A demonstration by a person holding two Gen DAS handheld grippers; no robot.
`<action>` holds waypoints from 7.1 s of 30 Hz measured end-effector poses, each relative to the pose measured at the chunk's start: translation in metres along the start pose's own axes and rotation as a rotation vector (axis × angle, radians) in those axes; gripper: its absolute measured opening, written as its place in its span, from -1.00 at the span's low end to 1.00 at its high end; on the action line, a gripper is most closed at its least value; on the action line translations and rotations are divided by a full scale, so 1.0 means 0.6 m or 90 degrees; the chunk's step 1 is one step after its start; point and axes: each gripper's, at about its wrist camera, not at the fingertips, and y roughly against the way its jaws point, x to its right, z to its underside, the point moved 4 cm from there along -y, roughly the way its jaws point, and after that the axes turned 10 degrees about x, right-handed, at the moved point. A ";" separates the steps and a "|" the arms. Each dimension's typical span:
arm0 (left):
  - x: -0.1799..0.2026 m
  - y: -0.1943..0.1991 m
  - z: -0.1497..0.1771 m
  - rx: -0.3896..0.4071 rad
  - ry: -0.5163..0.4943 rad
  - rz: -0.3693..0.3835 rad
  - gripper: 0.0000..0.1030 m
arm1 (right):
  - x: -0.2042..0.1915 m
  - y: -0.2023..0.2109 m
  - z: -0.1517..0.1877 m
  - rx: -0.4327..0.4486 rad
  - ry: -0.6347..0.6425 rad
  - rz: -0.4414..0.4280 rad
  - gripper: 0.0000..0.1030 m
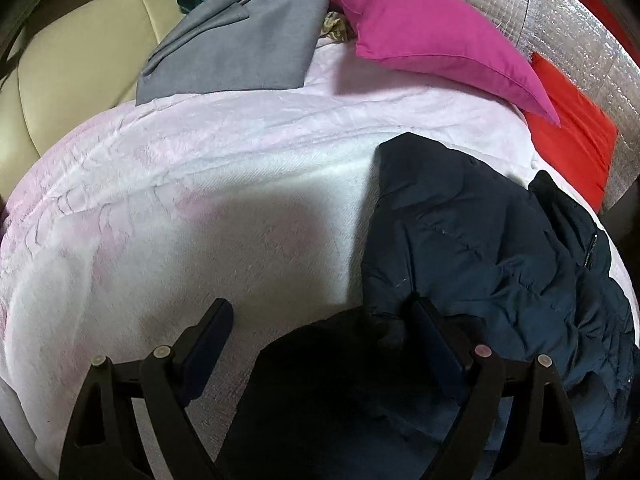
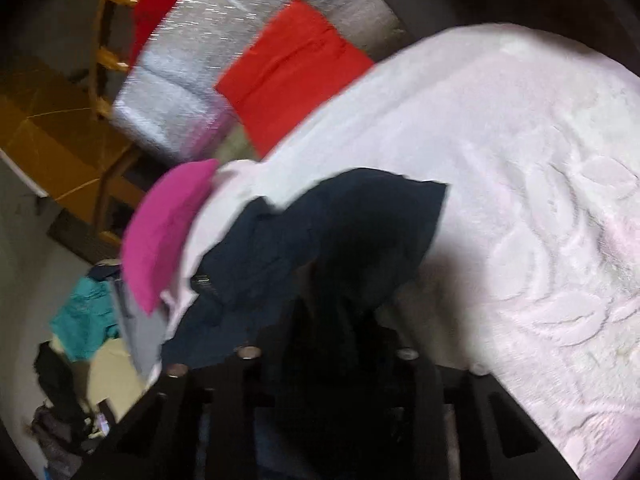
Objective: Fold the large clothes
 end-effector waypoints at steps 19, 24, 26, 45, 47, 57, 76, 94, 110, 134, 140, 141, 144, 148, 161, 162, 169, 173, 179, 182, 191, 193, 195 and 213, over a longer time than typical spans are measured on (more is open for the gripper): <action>0.021 0.012 0.016 -0.030 -0.037 0.029 0.78 | -0.018 0.054 0.074 -0.062 0.106 0.070 0.23; 0.025 0.017 0.012 -0.024 -0.043 0.025 0.78 | -0.069 0.080 0.070 0.007 0.209 0.085 -0.19; 0.029 0.015 0.013 -0.026 -0.047 0.022 0.78 | -0.067 0.081 0.072 0.013 0.207 0.084 -0.19; 0.092 0.256 0.033 0.161 -0.230 -0.038 0.79 | -0.087 0.216 0.124 0.010 0.264 0.085 0.35; 0.090 0.292 0.044 0.176 -0.238 -0.024 0.79 | -0.099 0.249 0.139 0.021 0.274 0.075 0.38; 0.055 0.450 0.070 0.220 -0.229 0.026 0.80 | -0.148 0.394 0.220 0.074 0.311 0.026 0.45; 0.030 0.629 0.123 0.295 -0.287 0.026 0.88 | -0.193 0.575 0.285 0.156 0.354 -0.026 0.52; 0.021 0.686 0.165 0.313 -0.325 0.025 0.89 | -0.188 0.640 0.325 0.178 0.356 -0.048 0.60; 0.002 0.650 0.196 0.256 -0.320 0.026 0.89 | -0.179 0.635 0.340 0.160 0.351 -0.051 0.61; -0.035 0.607 0.206 0.206 -0.310 0.012 0.89 | -0.152 0.624 0.347 0.141 0.337 -0.038 0.61; -0.041 0.606 0.204 0.205 -0.304 0.017 0.89 | -0.153 0.619 0.351 0.133 0.339 -0.040 0.61; -0.043 0.605 0.204 0.205 -0.303 0.017 0.89 | -0.154 0.619 0.352 0.131 0.340 -0.041 0.61; -0.046 0.601 0.202 0.201 -0.296 0.018 0.89 | -0.154 0.616 0.354 0.130 0.342 -0.040 0.61; -0.053 0.586 0.203 0.191 -0.289 0.014 0.89 | -0.151 0.608 0.357 0.122 0.342 -0.034 0.61; -0.109 0.530 0.222 0.103 -0.270 0.045 0.89 | -0.107 0.577 0.357 0.087 0.318 -0.007 0.61; -0.120 0.523 0.226 0.086 -0.264 0.056 0.89 | -0.097 0.577 0.357 0.082 0.314 -0.006 0.61; -0.181 0.454 0.265 -0.063 -0.232 0.163 0.89 | -0.016 0.563 0.353 0.036 0.245 0.007 0.61; -0.201 0.422 0.277 -0.079 -0.215 0.172 0.89 | 0.042 0.547 0.353 0.002 0.169 -0.004 0.61; -0.237 0.401 0.296 -0.067 -0.154 0.186 0.89 | 0.127 0.511 0.357 -0.043 0.042 -0.009 0.61; -0.249 0.390 0.309 -0.073 -0.175 0.159 0.89 | 0.141 0.502 0.363 -0.050 0.030 -0.003 0.61; -0.272 0.350 0.303 -0.142 -0.085 0.174 0.89 | 0.152 0.468 0.396 -0.089 0.019 -0.013 0.61; -0.273 0.339 0.304 -0.151 -0.084 0.165 0.89 | 0.156 0.465 0.402 -0.093 0.015 -0.013 0.61; -0.272 0.331 0.305 -0.163 -0.076 0.172 0.89 | 0.156 0.465 0.406 -0.096 0.011 -0.017 0.61; -0.222 0.275 0.315 -0.285 0.053 0.381 0.74 | 0.190 0.405 0.443 -0.175 -0.135 -0.078 0.61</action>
